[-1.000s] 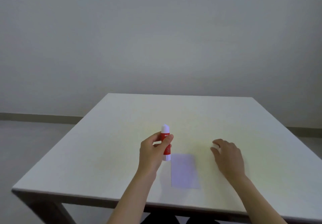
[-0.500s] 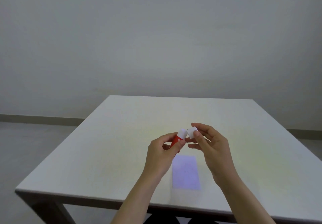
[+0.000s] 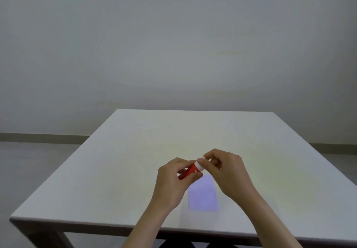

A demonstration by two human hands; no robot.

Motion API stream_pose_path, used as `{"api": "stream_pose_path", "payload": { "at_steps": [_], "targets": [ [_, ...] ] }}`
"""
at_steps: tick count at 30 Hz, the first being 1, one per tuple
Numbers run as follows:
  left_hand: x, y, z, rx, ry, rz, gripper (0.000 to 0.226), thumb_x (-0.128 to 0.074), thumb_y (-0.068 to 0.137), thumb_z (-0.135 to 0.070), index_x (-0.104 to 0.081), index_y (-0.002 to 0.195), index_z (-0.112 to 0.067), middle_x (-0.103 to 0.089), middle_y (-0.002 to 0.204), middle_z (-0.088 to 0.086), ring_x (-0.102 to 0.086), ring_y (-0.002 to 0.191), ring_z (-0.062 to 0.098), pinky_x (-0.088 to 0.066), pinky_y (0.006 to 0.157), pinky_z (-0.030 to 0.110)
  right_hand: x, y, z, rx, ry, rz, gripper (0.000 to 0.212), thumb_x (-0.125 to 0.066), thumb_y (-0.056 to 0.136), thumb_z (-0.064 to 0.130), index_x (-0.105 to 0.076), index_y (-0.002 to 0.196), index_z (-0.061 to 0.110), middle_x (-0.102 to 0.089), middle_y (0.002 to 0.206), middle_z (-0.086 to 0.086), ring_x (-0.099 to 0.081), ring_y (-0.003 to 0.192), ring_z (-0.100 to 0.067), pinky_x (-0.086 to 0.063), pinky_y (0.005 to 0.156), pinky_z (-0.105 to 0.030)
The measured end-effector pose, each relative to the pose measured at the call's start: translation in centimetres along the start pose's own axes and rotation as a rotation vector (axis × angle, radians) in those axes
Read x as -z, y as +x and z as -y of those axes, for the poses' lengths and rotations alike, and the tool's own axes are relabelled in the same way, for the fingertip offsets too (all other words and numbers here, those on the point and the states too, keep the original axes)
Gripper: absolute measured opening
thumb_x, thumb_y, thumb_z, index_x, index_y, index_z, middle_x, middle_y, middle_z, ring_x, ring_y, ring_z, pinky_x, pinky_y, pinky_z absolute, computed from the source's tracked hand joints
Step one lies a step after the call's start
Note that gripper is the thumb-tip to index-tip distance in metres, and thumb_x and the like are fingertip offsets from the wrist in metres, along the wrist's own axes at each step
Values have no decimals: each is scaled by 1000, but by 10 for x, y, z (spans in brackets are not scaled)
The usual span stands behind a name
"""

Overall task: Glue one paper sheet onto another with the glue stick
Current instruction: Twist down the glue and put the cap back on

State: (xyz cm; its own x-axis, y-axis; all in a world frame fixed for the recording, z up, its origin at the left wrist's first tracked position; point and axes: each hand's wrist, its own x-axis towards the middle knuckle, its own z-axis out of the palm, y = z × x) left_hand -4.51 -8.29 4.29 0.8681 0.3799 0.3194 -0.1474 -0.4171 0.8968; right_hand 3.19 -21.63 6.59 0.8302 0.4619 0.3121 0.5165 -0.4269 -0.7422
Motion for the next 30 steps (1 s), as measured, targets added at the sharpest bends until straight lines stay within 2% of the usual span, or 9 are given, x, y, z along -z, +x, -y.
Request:
{"api": "stream_pose_path", "payload": {
  "at_steps": [5, 9, 11, 14, 16, 19, 21, 26, 30],
  "targets": [
    [2, 2, -1, -14, 28, 55, 28, -79, 72, -15, -74, 88, -38, -71, 81, -11, -61, 72, 1, -46, 66, 11, 3, -3, 0, -60, -205, 52, 49, -41, 84, 64, -44, 56, 24, -43, 54, 6, -35, 48, -13, -28, 48, -24],
    [9, 10, -6, 2, 38, 87, 25, -80, 70, -16, -76, 90, -32, -71, 81, -10, -60, 71, 3, -47, 66, 14, 14, -4, -3, 29, 229, 170, 20, -54, 93, 27, -55, 111, 36, -58, 80, 15, -55, 54, -6, -43, 56, -12],
    [10, 13, -8, -13, 64, 112, 26, -80, 70, -17, -76, 89, -34, -70, 78, -12, -58, 69, 0, -43, 64, 11, 11, -4, -2, 29, 218, 90, 10, -55, 93, 22, -62, 87, 25, -57, 64, 17, -46, 48, -7, -37, 51, -16],
    [7, 11, -9, -13, 104, 143, 26, -80, 70, -17, -76, 94, -28, -69, 79, -13, -58, 70, -3, -41, 63, 7, 3, -2, -4, -90, -35, 17, 48, -45, 94, 45, -52, 57, 15, -44, 47, 7, -36, 46, -11, -29, 50, -24],
    [6, 9, -8, -2, 100, 140, 25, -80, 71, -17, -76, 93, -29, -70, 79, -14, -60, 71, -2, -42, 64, 7, 1, -4, -5, -93, -106, 36, 52, -38, 92, 53, -60, 62, 16, -52, 52, 8, -43, 47, -9, -36, 51, -24],
    [9, 11, -7, 11, 77, 123, 22, -79, 71, -17, -76, 90, -30, -71, 78, -14, -61, 70, -1, -45, 67, 9, 2, -9, -5, 55, 43, 144, 14, -47, 94, 40, -60, 98, 35, -61, 74, 16, -55, 59, -5, -46, 61, -18],
    [10, 12, -8, 3, 91, 136, 21, -79, 71, -18, -76, 89, -29, -72, 78, -11, -63, 71, 1, -48, 68, 12, 2, -9, -4, 69, 109, 127, 8, -52, 93, 32, -57, 86, 34, -60, 64, 14, -52, 53, -6, -43, 55, -17],
    [5, 10, -7, 12, 207, 148, 21, -80, 68, -25, -74, 88, -30, -72, 81, -13, -64, 75, 3, -51, 71, 18, 5, -4, -4, -106, -288, 59, 63, -40, 84, 67, -59, 58, 13, -51, 46, 6, -41, 41, -11, -34, 48, -25],
    [9, 12, -3, 22, 176, 112, 23, -81, 69, -24, -74, 90, -31, -72, 84, -14, -67, 76, 1, -52, 74, 15, 15, -7, -8, 23, 30, 204, 13, -56, 88, 44, -58, 100, 39, -65, 82, 13, -58, 47, -5, -45, 54, -14]
  ]
}}
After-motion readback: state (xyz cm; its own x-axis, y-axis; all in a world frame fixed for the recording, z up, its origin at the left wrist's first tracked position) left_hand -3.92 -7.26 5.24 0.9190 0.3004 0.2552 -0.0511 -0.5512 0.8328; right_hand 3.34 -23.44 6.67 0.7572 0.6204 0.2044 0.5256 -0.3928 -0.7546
